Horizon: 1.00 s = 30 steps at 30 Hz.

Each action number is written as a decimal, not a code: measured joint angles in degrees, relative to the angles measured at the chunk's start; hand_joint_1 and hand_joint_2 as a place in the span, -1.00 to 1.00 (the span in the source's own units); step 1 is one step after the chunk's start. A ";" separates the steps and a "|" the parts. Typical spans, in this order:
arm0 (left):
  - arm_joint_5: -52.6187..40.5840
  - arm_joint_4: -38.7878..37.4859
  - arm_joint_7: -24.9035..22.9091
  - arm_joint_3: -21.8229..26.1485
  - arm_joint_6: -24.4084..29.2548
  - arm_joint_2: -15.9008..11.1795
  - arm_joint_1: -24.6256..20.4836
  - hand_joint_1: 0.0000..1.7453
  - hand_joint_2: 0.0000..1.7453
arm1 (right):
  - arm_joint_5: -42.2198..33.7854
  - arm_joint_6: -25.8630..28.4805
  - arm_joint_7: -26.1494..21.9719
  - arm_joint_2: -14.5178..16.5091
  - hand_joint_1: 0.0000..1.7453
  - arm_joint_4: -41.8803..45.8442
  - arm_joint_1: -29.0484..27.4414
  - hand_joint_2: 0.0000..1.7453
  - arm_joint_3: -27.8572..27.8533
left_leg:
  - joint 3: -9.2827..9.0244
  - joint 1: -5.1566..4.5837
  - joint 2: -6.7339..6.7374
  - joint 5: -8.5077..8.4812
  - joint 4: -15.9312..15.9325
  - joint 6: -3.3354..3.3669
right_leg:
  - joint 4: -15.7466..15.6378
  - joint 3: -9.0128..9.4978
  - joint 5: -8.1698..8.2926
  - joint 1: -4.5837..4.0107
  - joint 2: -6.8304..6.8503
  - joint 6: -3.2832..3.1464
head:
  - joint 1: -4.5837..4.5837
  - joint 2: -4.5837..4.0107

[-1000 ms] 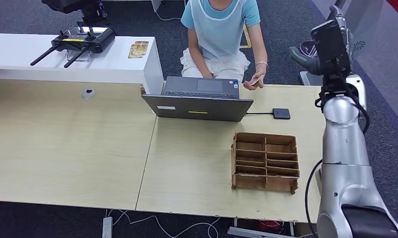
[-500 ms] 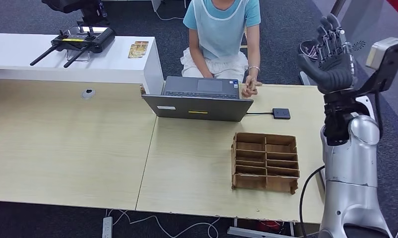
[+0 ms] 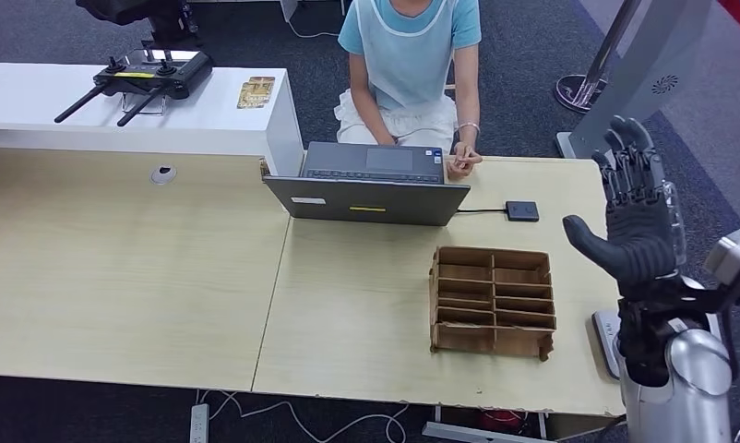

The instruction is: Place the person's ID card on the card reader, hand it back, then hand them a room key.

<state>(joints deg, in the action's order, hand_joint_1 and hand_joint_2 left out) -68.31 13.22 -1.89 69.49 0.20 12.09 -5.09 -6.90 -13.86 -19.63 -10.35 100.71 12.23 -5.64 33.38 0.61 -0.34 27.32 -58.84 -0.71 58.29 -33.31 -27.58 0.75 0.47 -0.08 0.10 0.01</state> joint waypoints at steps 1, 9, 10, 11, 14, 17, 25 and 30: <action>0.05 0.00 0.01 0.08 0.05 0.04 0.02 -1.00 -1.00 | 0.17 0.30 -0.31 -0.10 -1.00 1.34 -1.64 1.00 0.00 | 0.00 0.00 0.00 0.00 0.00 0.00 | 0.00 0.00 0.00 0.00 0.00 0.00 | 0.01 -0.01; 0.44 0.00 0.01 0.70 0.63 0.17 0.14 -1.00 -1.00 | 7.15 5.51 -3.32 -0.18 -1.00 8.98 -13.23 1.00 -0.82 | 0.01 0.00 0.00 0.00 0.00 0.00 | 0.00 0.01 -0.01 0.00 0.00 0.01 | 0.00 0.00; 0.49 0.00 0.01 0.78 0.72 0.20 0.14 -1.00 -1.00 | 7.99 6.09 -3.57 -0.18 -1.00 9.76 -14.47 1.00 -0.95 | 0.01 0.00 0.00 0.00 0.00 0.01 | 0.00 0.01 -0.01 0.00 0.00 0.01 | -0.01 0.00; 0.55 0.00 0.01 0.87 0.81 0.22 0.14 -1.00 -1.00 | 8.55 6.50 -3.82 -0.17 -1.00 10.53 -15.69 1.00 -1.02 | 0.01 0.00 0.00 0.01 0.00 0.01 | 0.00 0.01 -0.01 0.00 0.00 0.01 | -0.01 0.00; 0.75 0.00 0.01 1.11 0.97 0.32 0.14 -1.00 -1.00 | 9.70 7.54 -4.50 -0.02 -1.00 12.59 -19.10 1.00 -1.11 | 0.01 0.00 0.00 0.02 0.00 0.03 | -0.01 0.01 -0.01 0.00 0.00 0.01 | -0.01 0.00; 0.91 0.00 0.01 1.25 0.99 0.40 0.13 -1.00 -1.00 | 9.94 8.21 -4.86 0.35 -1.00 14.03 -21.88 1.00 -1.13 | 0.00 0.00 0.01 0.02 0.00 0.03 | -0.01 0.00 -0.01 0.00 -0.01 0.01 | 0.00 0.00; 0.97 0.00 0.01 1.49 1.09 0.49 0.13 -1.00 -1.00 | 15.05 10.77 -5.14 2.07 -1.00 15.94 -26.81 1.00 -1.14 | 0.00 0.00 0.03 0.02 0.01 0.03 | 0.00 0.01 -0.01 0.00 -0.01 0.01 | 0.00 0.00; 0.88 0.00 -0.01 1.50 1.15 0.56 0.13 -1.00 -1.00 | 21.57 14.36 -5.01 2.96 -1.00 16.51 -28.57 1.00 -1.10 | 0.00 -0.01 0.05 0.02 0.01 0.03 | 0.00 0.01 -0.01 0.01 -0.01 0.01 | 0.00 0.00</action>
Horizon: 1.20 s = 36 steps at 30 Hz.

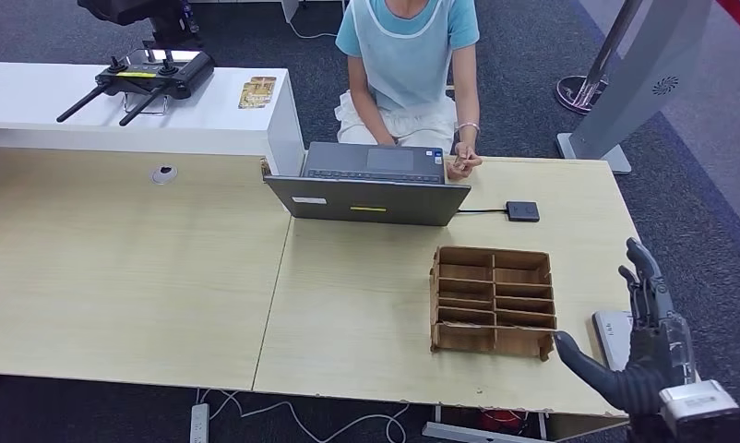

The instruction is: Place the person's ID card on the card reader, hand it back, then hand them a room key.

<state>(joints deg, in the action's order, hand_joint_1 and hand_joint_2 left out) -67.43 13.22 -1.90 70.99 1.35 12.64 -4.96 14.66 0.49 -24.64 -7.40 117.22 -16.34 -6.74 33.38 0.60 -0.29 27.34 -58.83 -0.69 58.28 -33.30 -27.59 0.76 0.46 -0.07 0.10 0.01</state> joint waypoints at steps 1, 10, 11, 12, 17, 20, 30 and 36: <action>-0.01 0.00 0.00 0.00 0.01 0.01 0.00 -1.00 -1.00 | 1.46 0.80 0.10 0.13 -1.00 0.11 -0.26 1.00 0.02 | 0.00 0.00 0.00 0.00 0.00 0.00 | 0.00 0.00 0.00 0.00 0.00 0.00 | -0.01 -0.01; -0.26 0.00 -0.20 0.00 0.01 0.03 -0.01 -1.00 -1.00 | 16.74 8.46 3.53 0.51 -1.00 0.57 -2.36 1.00 2.17 | 0.00 0.00 0.01 0.00 0.00 0.00 | 0.00 0.00 0.00 0.00 0.00 0.00 | -0.01 0.00; -0.33 0.00 -0.20 0.00 0.01 0.03 -0.01 -1.00 -1.00 | 17.98 9.11 3.98 0.51 -1.00 0.60 -2.55 1.00 2.50 | 0.00 0.00 0.01 0.00 0.00 0.00 | 0.00 0.00 0.00 0.00 0.00 0.00 | -0.01 0.00; -0.37 0.00 -0.21 0.00 0.01 0.03 -0.01 -1.00 -1.00 | 19.17 9.67 4.43 0.51 -1.00 0.62 -2.74 1.00 2.80 | 0.00 0.00 0.01 0.00 0.00 0.00 | 0.00 0.00 0.00 0.00 -0.01 0.00 | -0.01 -0.01; -0.55 0.00 -0.24 0.00 -0.07 0.03 -0.02 -1.00 -1.00 | 25.30 11.86 7.13 0.47 -1.00 0.63 -3.34 1.00 4.39 | 0.00 0.00 0.03 0.00 0.00 0.00 | 0.00 0.00 0.00 0.00 -0.01 0.00 | 0.00 0.01; -0.58 0.00 -0.25 0.00 -0.08 0.05 -0.03 -1.00 -1.00 | 29.79 12.98 9.53 0.22 -1.00 0.63 -3.55 1.00 5.44 | 0.00 0.00 0.03 0.00 0.00 0.00 | 0.00 0.00 0.00 0.00 -0.01 0.00 | -0.01 0.01; -0.67 0.00 -0.78 0.00 -0.08 0.11 -0.11 -1.00 -1.00 | 45.57 13.91 18.81 -2.42 -1.00 -0.33 -3.70 1.00 9.54 | 0.00 0.00 0.03 0.00 0.00 0.00 | 0.00 0.00 0.00 0.00 -0.01 0.00 | 0.00 -0.01; -0.67 0.00 -0.86 0.00 -0.08 0.12 -0.14 -1.00 -1.00 | 49.62 13.84 21.47 -3.69 -1.00 -1.38 -3.44 1.00 11.01 | 0.00 0.00 0.03 0.00 0.00 0.00 | 0.00 0.00 0.00 0.00 -0.01 0.00 | -0.02 -0.01</action>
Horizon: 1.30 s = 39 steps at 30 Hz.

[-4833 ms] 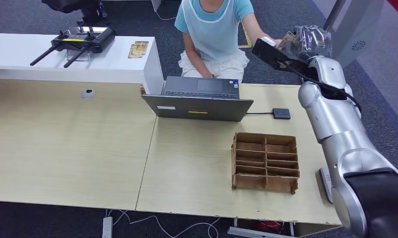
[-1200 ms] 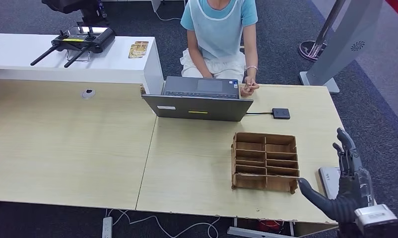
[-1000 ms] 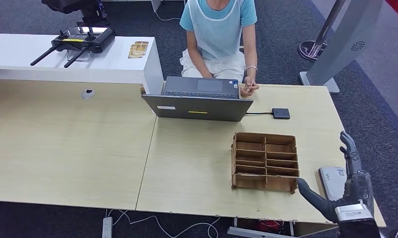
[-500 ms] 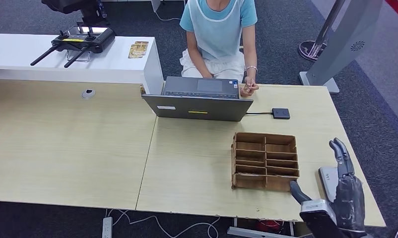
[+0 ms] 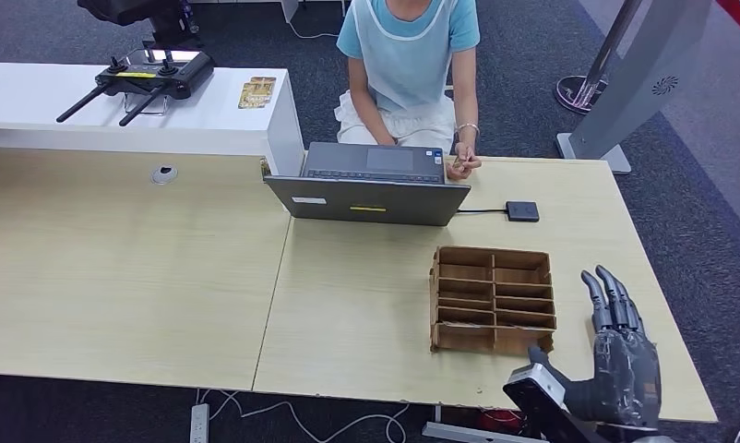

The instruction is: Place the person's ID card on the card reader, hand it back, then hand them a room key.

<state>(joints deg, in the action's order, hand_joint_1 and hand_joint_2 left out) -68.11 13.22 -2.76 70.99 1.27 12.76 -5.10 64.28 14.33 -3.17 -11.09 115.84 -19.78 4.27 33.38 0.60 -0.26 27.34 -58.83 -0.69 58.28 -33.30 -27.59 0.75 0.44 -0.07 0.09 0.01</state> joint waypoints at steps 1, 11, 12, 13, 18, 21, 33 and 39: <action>0.00 0.00 -0.02 0.00 0.00 0.00 -0.01 -1.00 -1.00 | 1.28 -0.10 0.85 -0.23 -1.00 -0.29 0.21 1.00 0.40 | 0.00 0.00 0.00 0.00 0.00 0.00 | 0.00 0.00 0.00 0.00 0.00 0.00 | 0.00 0.00; -0.21 0.00 -0.32 0.00 -0.02 0.02 -0.10 -1.00 -1.00 | 13.64 -2.74 8.98 -1.62 -1.00 -6.27 4.91 1.00 6.44 | -0.01 0.00 0.01 -0.01 0.00 0.00 | 0.01 0.00 0.01 0.00 -0.01 -0.01 | 0.01 0.01; -0.27 0.00 -0.36 0.00 -0.02 0.02 -0.12 -1.00 -1.00 | 15.41 -2.74 9.90 -1.63 -1.00 -7.17 5.53 1.00 6.94 | -0.01 0.00 0.01 -0.01 0.00 0.00 | 0.01 0.00 0.01 0.00 -0.01 -0.01 | 0.01 0.01; -0.31 0.00 -0.39 0.00 -0.02 0.02 -0.13 -1.00 -1.00 | 17.06 -2.69 10.73 -1.63 -1.00 -8.09 6.18 1.00 7.41 | -0.01 0.00 0.01 -0.01 0.00 0.00 | 0.01 0.00 0.01 0.00 -0.01 -0.01 | 0.01 0.01; -0.39 0.00 -0.41 0.00 -0.02 0.02 -0.16 -1.00 -1.00 | 20.85 -2.61 12.69 -1.63 -1.00 -11.75 8.86 1.00 9.04 | -0.01 0.00 0.00 -0.01 0.00 0.00 | 0.00 0.00 0.01 0.00 0.00 -0.01 | 0.01 0.00; -0.40 0.00 -0.43 0.00 -0.02 0.03 -0.16 -1.00 -1.00 | 21.80 -2.68 12.87 -1.63 -1.00 -13.15 9.80 1.00 9.33 | -0.01 0.00 0.00 -0.01 0.00 0.00 | 0.00 0.00 0.01 0.00 0.00 -0.01 | 0.01 0.01; -0.30 0.00 -0.58 0.00 -0.02 0.04 -0.16 -1.00 -1.00 | 22.58 -3.58 11.82 -1.73 -1.00 -16.47 11.22 1.00 9.39 | -0.01 0.00 0.00 0.00 0.00 0.00 | 0.00 0.00 0.01 0.00 0.00 -0.01 | 0.01 0.01; -0.17 0.00 -0.58 0.00 -0.02 0.04 -0.16 -1.00 -1.00 | 21.74 -5.15 11.35 -1.84 -1.00 -17.54 11.48 1.00 9.32 | -0.01 0.00 0.00 0.00 0.00 0.00 | 0.00 0.00 0.01 0.00 0.00 -0.01 | 0.01 -0.01</action>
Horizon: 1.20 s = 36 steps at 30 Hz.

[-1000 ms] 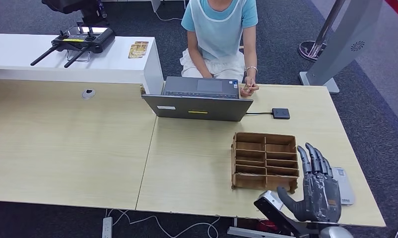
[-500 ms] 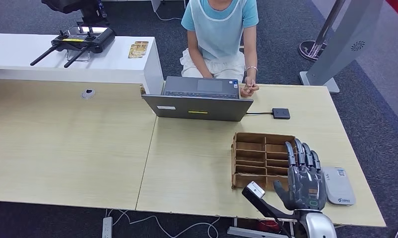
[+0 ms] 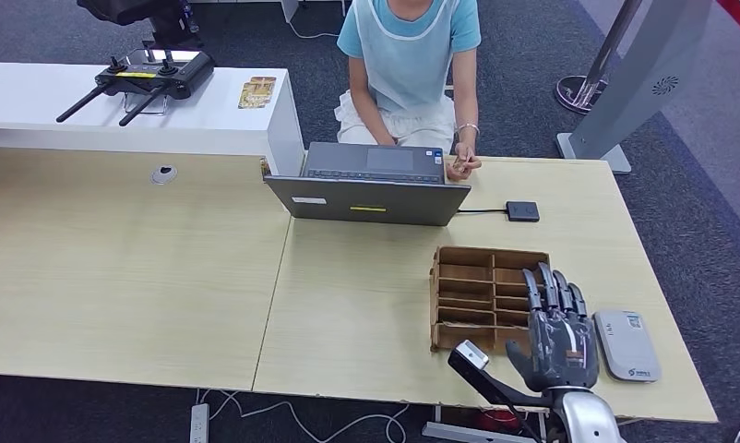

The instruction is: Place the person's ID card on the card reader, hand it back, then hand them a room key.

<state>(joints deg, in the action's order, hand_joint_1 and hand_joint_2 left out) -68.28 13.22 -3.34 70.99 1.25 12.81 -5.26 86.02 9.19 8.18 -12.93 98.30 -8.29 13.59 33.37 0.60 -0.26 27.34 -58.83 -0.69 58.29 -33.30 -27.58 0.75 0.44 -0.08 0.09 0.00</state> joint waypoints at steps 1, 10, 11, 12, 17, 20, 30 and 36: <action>0.00 0.00 0.00 0.00 0.00 0.00 0.00 -1.00 -1.00 | 0.00 -0.21 -0.10 -0.01 -1.00 -0.22 0.09 1.00 -0.03 | 0.00 0.00 0.00 0.00 0.00 0.00 | 0.00 0.00 0.00 0.00 0.00 0.00 | 0.00 0.01; -0.01 0.00 0.00 0.00 0.00 0.00 0.00 -1.00 -1.00 | -0.41 -1.29 -0.66 -0.01 -1.00 -2.59 1.43 1.00 -0.88 | 0.00 0.00 0.00 0.00 0.00 0.00 | 0.00 0.00 0.00 0.00 0.00 0.00 | 0.00 0.01; -0.01 0.00 0.00 0.00 0.00 0.00 0.00 -1.00 -1.00 | -0.60 -1.33 -0.72 -0.01 -1.00 -2.89 1.63 1.00 -1.03 | 0.00 0.00 0.00 0.00 0.00 0.00 | 0.00 0.00 0.00 0.00 0.00 0.00 | 0.01 0.01; -0.02 0.00 0.00 0.00 0.00 0.00 -0.01 -1.00 -1.00 | -0.79 -1.37 -0.76 -0.01 -1.00 -3.20 1.83 1.00 -1.22 | 0.00 0.00 0.00 0.00 0.00 0.00 | 0.00 0.00 0.00 0.00 0.00 0.00 | 0.01 0.01; -0.07 0.00 0.00 0.00 0.00 0.00 -0.02 -1.00 -1.00 | -1.18 -1.35 -1.01 -0.01 -1.00 -5.05 2.82 1.00 -2.80 | 0.00 0.00 0.00 0.00 0.00 0.00 | 0.00 0.00 0.00 0.00 0.00 0.00 | 0.00 0.01; -0.07 0.00 0.00 0.00 0.00 0.00 -0.03 -1.00 -1.00 | -1.19 -1.30 -1.10 0.01 -1.00 -6.13 3.19 1.00 -3.96 | 0.01 0.00 -0.01 0.00 0.00 0.00 | 0.00 0.00 0.00 0.00 0.00 0.00 | 0.00 0.01; 0.02 0.00 0.03 0.00 0.00 0.00 -0.09 -1.00 -1.00 | -0.85 -1.29 -2.99 0.05 -1.00 -8.10 3.31 1.00 -6.21 | 0.01 0.00 -0.01 0.00 0.00 0.00 | 0.00 -0.01 0.00 0.00 0.00 0.00 | 0.00 0.01; 0.13 0.00 0.16 0.00 0.00 -0.02 -0.09 -1.00 -1.00 | -0.85 -1.54 -4.08 0.28 -1.00 -8.74 3.32 1.00 -6.73 | 0.01 0.00 0.00 0.00 0.00 0.00 | 0.00 -0.01 0.00 0.00 0.00 0.00 | 0.00 0.01</action>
<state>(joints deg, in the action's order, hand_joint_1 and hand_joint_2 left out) -68.16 13.22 -3.18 70.99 1.25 12.79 -5.36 85.18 7.64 4.10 -12.65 89.55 -4.98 6.86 33.38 0.60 -0.26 27.34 -58.83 -0.69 58.29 -33.31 -27.58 0.76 0.44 -0.08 0.09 0.01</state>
